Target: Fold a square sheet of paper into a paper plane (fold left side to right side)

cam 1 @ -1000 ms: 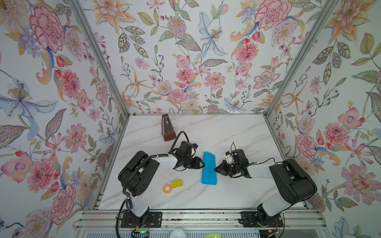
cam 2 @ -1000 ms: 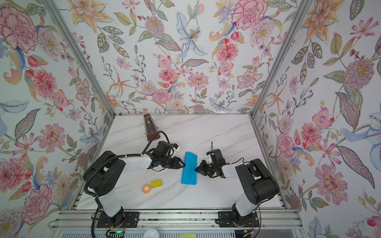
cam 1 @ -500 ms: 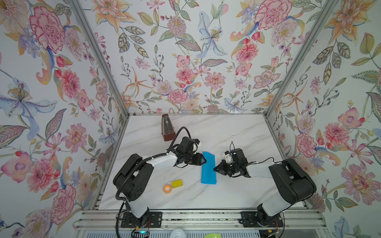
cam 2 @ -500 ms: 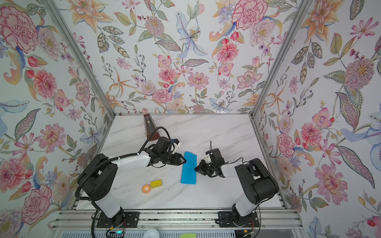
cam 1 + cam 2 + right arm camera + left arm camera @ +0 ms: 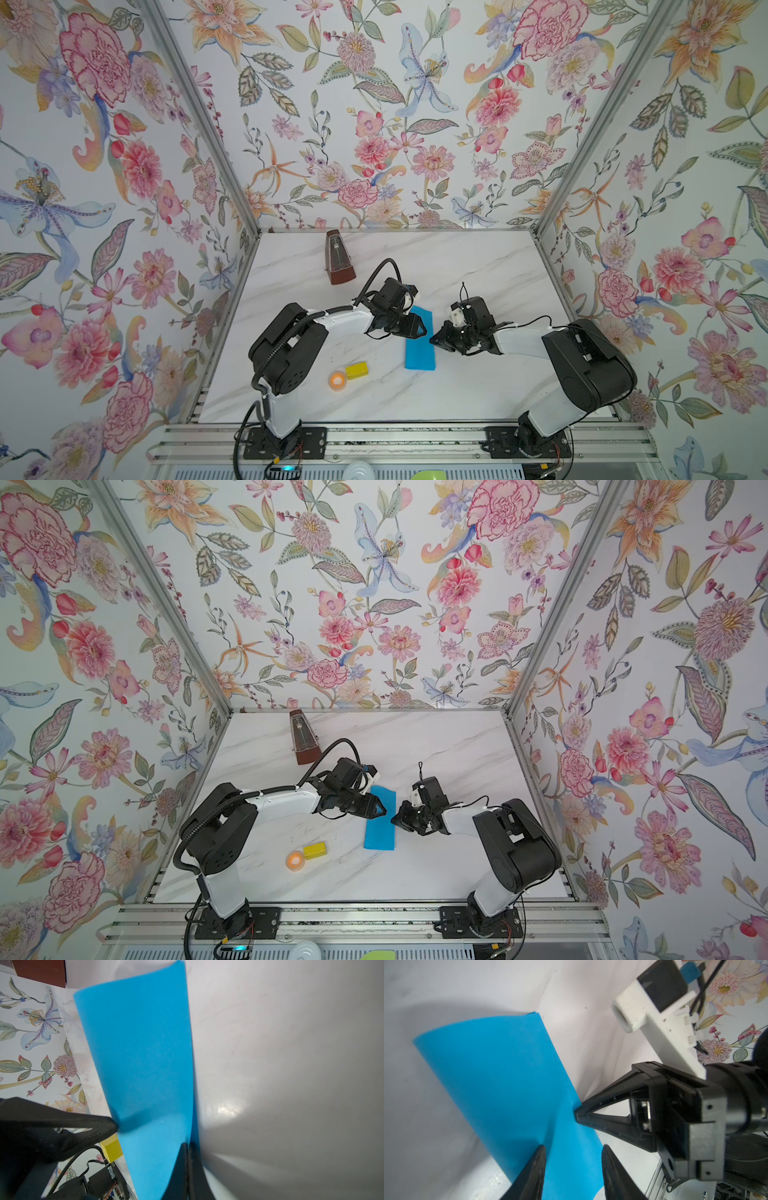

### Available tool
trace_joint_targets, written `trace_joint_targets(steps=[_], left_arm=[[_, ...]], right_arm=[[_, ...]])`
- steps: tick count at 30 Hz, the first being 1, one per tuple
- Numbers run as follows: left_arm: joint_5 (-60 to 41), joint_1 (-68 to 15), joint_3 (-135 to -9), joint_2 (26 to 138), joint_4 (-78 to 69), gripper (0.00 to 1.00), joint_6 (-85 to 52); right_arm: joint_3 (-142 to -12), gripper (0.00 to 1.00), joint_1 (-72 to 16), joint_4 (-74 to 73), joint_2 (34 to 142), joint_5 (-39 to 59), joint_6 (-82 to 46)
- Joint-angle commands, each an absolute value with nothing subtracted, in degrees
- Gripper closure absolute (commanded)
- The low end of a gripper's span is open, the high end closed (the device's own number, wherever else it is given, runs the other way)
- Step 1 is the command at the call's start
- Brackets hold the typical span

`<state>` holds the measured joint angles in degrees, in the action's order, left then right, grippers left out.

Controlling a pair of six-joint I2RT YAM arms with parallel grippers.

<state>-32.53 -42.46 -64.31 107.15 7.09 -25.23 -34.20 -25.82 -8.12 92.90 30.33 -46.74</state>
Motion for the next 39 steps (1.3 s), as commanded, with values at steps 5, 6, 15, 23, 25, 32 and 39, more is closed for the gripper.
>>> trace_joint_targets(steps=[5,6,15,23,25,32,39], left_arm=[[-31.3,-43.2,-68.3,110.6,10.0,0.60,-23.1],[-30.9,-43.2,-68.5,110.8,10.5,0.62,-23.0],[-34.6,-43.8,-68.7,110.8,11.8,0.66,-20.7],[-36.1,-44.7,-69.1,111.8,11.5,0.65,-20.2],[-35.5,-44.9,-69.7,112.5,12.6,0.65,-19.8],[-29.1,-45.1,-69.8,113.4,17.7,0.67,-18.4],[-24.5,-44.1,-65.7,111.4,18.2,0.71,-18.9]], right_arm=[[-33.7,0.95,-26.4,-1.8,95.2,25.6,-45.5],[-33.7,0.95,-26.4,-1.9,95.2,25.6,-45.4],[-33.6,0.95,-26.4,-1.8,95.2,25.6,-45.4],[-33.5,0.95,-26.4,-1.8,95.4,25.6,-45.4],[-33.5,0.95,-26.4,-1.8,95.3,25.5,-45.4],[-33.5,0.95,-26.3,-1.3,95.2,25.4,-45.3],[-33.3,0.95,-26.2,-1.1,95.0,25.3,-45.1]])
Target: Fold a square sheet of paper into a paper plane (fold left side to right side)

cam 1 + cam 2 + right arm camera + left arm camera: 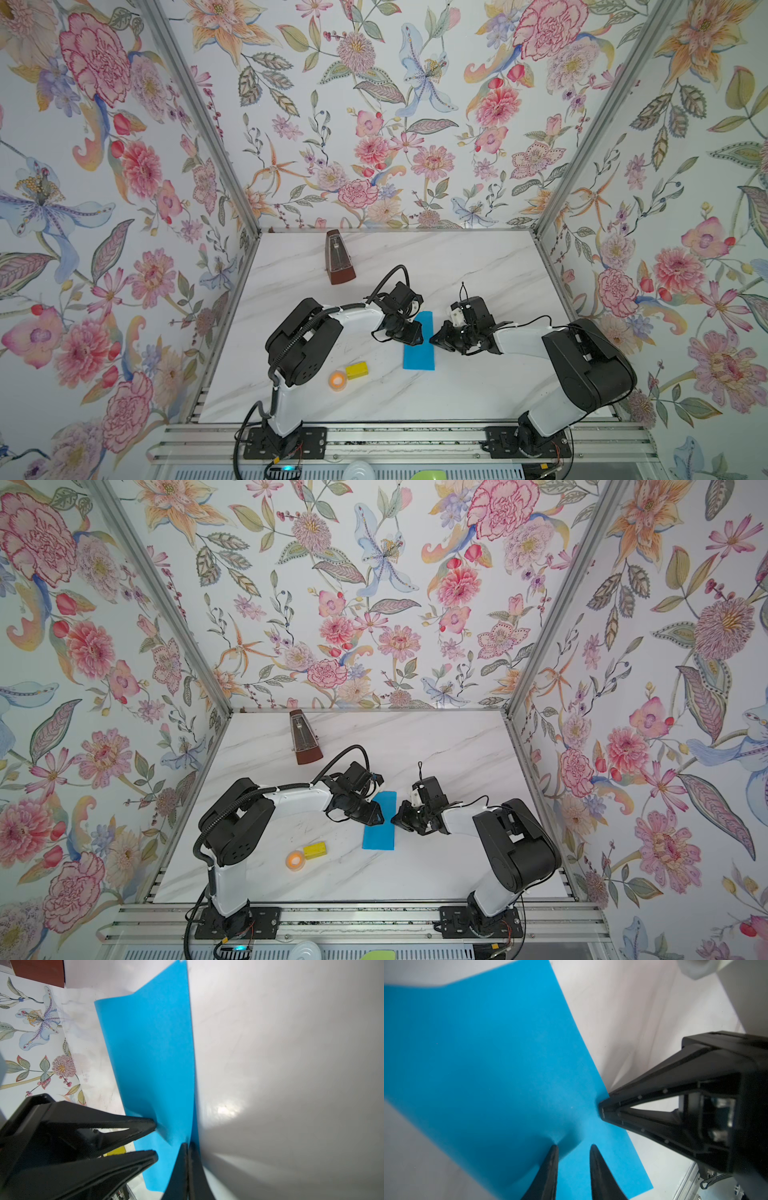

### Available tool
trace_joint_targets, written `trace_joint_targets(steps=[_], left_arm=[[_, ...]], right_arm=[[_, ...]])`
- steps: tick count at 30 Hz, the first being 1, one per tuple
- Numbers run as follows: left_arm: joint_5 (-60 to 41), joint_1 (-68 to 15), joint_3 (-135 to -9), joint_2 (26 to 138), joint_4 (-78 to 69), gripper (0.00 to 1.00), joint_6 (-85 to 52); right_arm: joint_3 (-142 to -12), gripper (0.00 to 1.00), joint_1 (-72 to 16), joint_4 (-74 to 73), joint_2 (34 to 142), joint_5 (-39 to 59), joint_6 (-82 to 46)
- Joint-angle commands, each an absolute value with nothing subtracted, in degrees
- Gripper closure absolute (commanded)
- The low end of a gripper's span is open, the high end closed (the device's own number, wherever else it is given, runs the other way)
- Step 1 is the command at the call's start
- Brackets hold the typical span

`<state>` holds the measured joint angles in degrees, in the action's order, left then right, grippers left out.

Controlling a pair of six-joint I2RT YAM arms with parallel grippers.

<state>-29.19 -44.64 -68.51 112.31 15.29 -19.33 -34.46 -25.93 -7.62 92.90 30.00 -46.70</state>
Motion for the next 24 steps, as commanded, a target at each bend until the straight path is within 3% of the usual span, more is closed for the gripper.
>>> trace_joint_targets(steps=[1,13,24], left_arm=[[-24.4,-43.7,-64.7,111.0,17.9,0.72,-19.1],[-20.5,-37.4,-53.3,107.7,16.4,0.77,-19.3],[-25.2,-38.3,-58.2,102.4,10.6,0.81,-20.2]], right_arm=[[-33.2,0.95,-26.2,-1.1,95.1,25.4,-45.1],[-33.2,0.95,-25.9,-1.0,95.3,25.5,-44.9],[-33.0,0.95,-25.9,-0.9,94.7,25.7,-45.0]])
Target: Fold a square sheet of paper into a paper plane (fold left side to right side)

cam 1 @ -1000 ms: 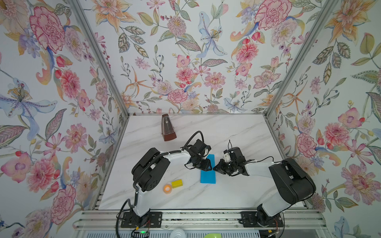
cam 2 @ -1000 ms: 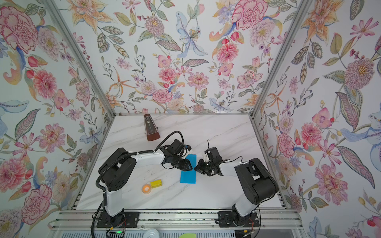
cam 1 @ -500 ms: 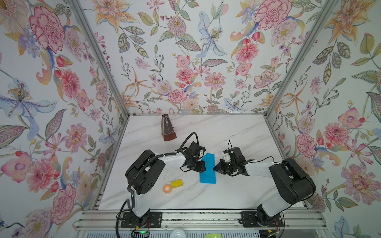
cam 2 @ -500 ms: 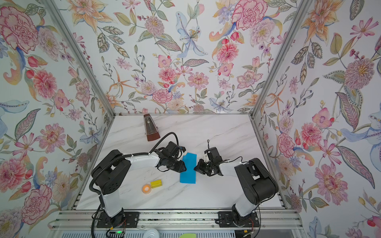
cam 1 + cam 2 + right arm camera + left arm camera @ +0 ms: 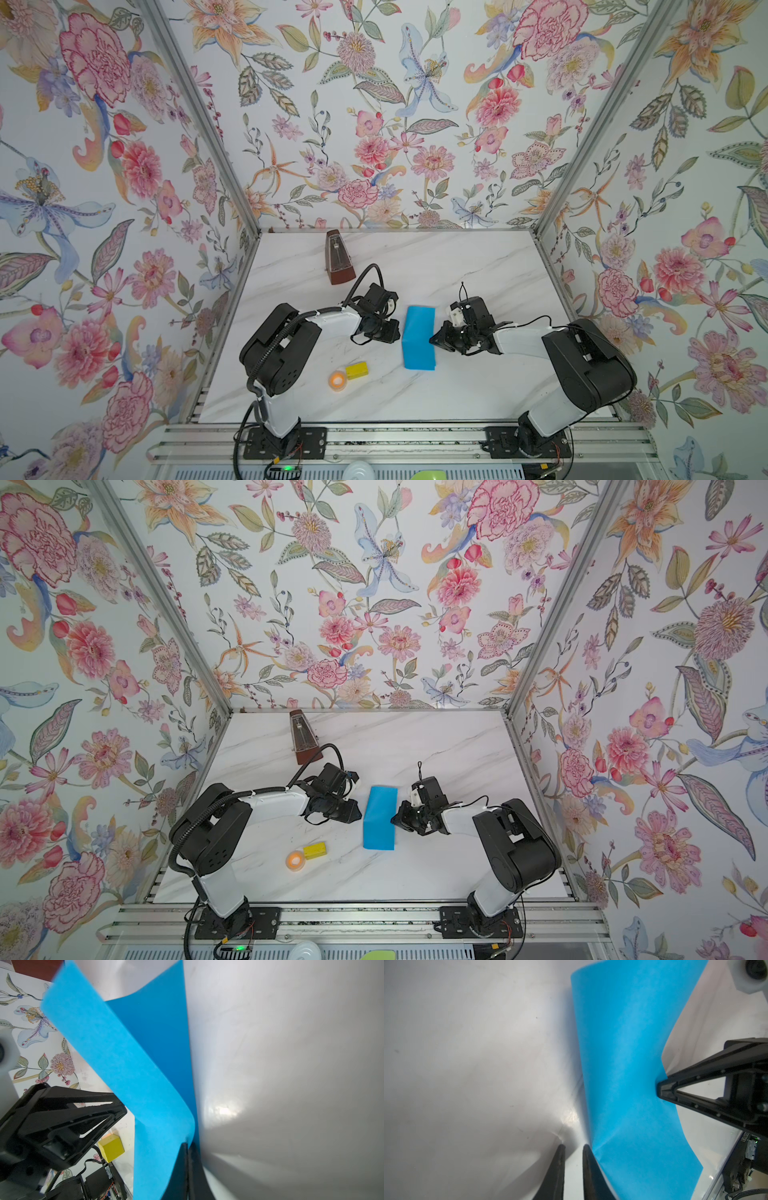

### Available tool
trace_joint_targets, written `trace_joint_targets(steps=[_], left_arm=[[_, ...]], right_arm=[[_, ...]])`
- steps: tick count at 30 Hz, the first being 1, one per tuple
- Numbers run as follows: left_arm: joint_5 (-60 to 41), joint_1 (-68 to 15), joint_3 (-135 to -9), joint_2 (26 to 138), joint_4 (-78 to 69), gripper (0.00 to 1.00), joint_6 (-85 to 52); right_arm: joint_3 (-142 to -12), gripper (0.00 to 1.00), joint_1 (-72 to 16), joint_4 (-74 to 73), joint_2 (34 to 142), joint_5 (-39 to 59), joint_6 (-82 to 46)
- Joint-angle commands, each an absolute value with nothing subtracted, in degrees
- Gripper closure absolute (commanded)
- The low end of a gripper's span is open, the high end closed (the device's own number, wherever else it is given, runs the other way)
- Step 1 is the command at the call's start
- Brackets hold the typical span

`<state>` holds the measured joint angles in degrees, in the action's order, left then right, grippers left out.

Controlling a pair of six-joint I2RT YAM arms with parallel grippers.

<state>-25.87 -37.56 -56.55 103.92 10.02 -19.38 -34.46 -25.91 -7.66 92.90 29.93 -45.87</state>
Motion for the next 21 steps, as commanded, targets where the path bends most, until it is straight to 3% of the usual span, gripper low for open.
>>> trace_joint_targets(steps=[1,10,21], left_arm=[[-26.0,-38.8,-59.0,102.6,9.8,0.80,-20.5],[-29.1,-42.0,-62.8,108.0,3.9,0.82,-24.6],[-22.1,-40.1,-59.0,108.4,8.9,0.86,-22.4]], right_arm=[[-33.0,0.95,-25.9,-0.8,94.7,25.7,-45.0],[-33.4,0.95,-25.9,-0.5,94.6,25.7,-45.0],[-33.7,0.94,-25.8,0.6,94.2,25.4,-44.7]])
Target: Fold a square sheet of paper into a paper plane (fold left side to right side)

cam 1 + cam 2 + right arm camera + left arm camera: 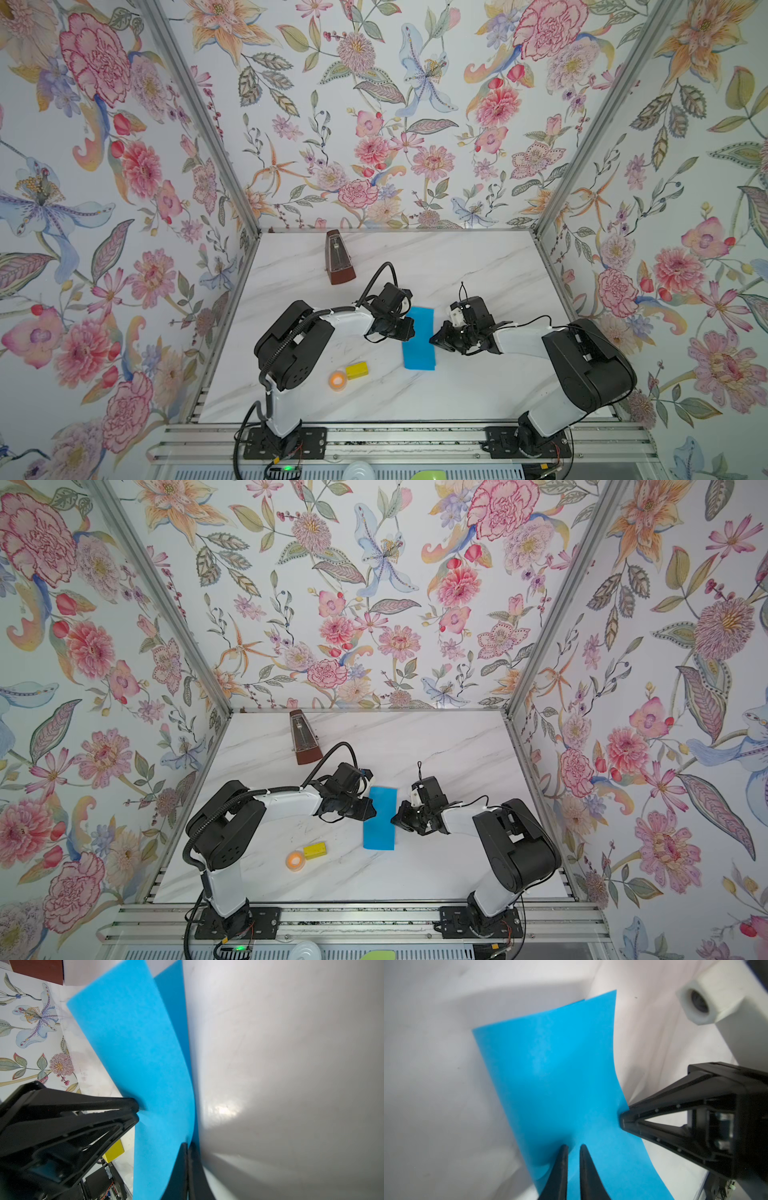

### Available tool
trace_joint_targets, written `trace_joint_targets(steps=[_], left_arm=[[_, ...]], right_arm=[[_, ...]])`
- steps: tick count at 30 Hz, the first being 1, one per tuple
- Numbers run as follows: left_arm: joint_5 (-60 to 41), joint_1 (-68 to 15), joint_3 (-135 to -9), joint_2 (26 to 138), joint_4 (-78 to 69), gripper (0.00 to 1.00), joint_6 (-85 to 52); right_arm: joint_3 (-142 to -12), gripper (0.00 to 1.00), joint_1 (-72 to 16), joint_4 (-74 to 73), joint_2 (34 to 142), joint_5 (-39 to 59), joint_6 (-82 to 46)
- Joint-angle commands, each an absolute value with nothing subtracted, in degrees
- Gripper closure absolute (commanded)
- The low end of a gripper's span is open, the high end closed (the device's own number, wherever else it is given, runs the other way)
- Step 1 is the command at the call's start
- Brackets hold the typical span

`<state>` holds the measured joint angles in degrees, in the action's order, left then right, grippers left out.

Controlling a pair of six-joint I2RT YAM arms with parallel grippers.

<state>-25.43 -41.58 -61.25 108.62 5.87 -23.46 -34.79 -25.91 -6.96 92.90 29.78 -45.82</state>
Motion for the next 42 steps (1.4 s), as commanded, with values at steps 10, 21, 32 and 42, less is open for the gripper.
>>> trace_joint_targets(steps=[10,21,32,42], left_arm=[[-19.0,-34.6,-50.9,106.4,9.6,0.95,-19.8],[-27.8,-37.4,-57.8,101.3,3.1,0.96,-17.9],[-32.9,-39.0,-62.1,109.2,-1.3,0.96,-24.9],[-22.2,-38.3,-61.4,111.5,7.4,0.96,-22.2]], right_arm=[[-33.9,0.94,-25.9,1.1,94.0,25.3,-44.6],[-34.6,0.94,-26.2,2.0,93.9,25.1,-44.3],[-34.4,0.94,-26.4,1.9,93.5,25.0,-44.6],[-34.1,0.94,-26.3,2.4,93.3,24.8,-44.3]])
